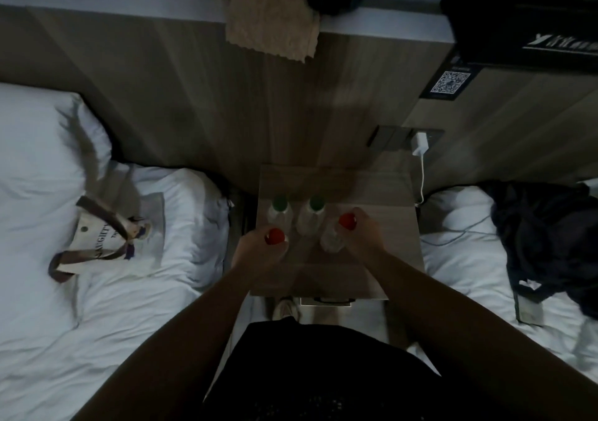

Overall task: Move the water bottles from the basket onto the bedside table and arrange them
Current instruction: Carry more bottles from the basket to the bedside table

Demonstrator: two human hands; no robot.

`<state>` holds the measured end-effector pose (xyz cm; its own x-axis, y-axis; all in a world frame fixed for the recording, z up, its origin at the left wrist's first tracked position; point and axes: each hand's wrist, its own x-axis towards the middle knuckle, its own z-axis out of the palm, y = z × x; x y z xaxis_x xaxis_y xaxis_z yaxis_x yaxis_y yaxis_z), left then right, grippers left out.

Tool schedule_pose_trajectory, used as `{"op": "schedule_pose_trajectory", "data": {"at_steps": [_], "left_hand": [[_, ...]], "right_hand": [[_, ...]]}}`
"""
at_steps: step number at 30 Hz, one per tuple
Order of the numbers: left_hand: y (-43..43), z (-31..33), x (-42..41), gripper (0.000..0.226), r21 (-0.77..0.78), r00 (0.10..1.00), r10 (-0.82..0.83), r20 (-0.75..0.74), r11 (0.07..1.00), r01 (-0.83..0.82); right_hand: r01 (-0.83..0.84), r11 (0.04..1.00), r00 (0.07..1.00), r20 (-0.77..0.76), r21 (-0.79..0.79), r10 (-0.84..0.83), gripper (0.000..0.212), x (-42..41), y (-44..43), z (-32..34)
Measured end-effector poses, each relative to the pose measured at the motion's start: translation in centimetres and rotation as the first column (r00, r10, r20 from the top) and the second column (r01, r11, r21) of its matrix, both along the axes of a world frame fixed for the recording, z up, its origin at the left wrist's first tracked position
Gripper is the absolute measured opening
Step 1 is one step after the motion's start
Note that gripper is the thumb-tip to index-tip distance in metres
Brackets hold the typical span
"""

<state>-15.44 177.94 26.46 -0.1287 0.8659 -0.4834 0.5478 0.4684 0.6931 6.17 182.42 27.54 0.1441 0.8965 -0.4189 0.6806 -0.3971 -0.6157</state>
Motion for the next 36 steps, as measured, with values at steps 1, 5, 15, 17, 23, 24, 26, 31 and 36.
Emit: {"op": "schedule_pose_trajectory", "data": {"at_steps": [1,5,15,17,23,24,26,31,36], "left_hand": [[0.3,-0.2,-0.2,0.021,-0.014,1.0,-0.008,0.006,1.0,0.008],[0.7,-1.2,-1.0,0.034,-0.01,0.999,-0.032,-0.008,0.999,0.032],[0.7,-1.5,-1.2,0.04,-0.048,0.999,-0.033,0.026,0.998,0.034],[0.4,-1.3,-1.0,0.04,-0.04,1.0,-0.007,0.028,0.999,0.008],[-2.9,-0.3,-0.2,0.054,0.102,0.982,0.14,0.126,0.983,-0.153],[-3.9,-0.3,-0.1,0.055,0.083,0.982,0.149,0.115,0.984,-0.159],[-6.0,-0.9,0.0,0.071,0.01,0.987,0.153,0.044,0.988,-0.153],[-11.9,-1.2,3.0,0.078,-0.018,0.955,0.291,0.058,0.957,-0.29],[-17.6,0.7,9.0,0.05,0.156,0.922,0.385,0.035,0.909,-0.386]], "right_hand": [[0.005,1.0,1.0,0.001,-0.004,-0.005,0.036,-0.2,0.3,-0.2],[-0.012,0.998,1.0,0.003,-0.057,0.012,0.036,-0.4,1.0,-0.9],[-0.055,0.991,0.998,0.012,-0.124,0.057,0.053,0.3,1.3,-1.6],[-0.048,0.993,0.999,-0.008,-0.111,0.048,0.052,0.3,0.9,-1.4],[-0.141,0.985,0.987,-0.092,-0.103,0.132,0.073,3.0,-1.3,-3.7],[-0.18,0.977,0.98,-0.111,-0.111,0.168,0.074,3.5,-2.0,-3.3],[-0.221,0.969,0.971,-0.12,-0.113,0.208,0.063,4.3,-3.2,-2.5],[-0.38,0.921,0.921,-0.134,-0.091,0.367,0.052,6.7,-6.1,0.4],[-0.537,0.836,0.834,-0.217,-0.109,0.507,0.054,10.8,-9.2,1.2]]}}
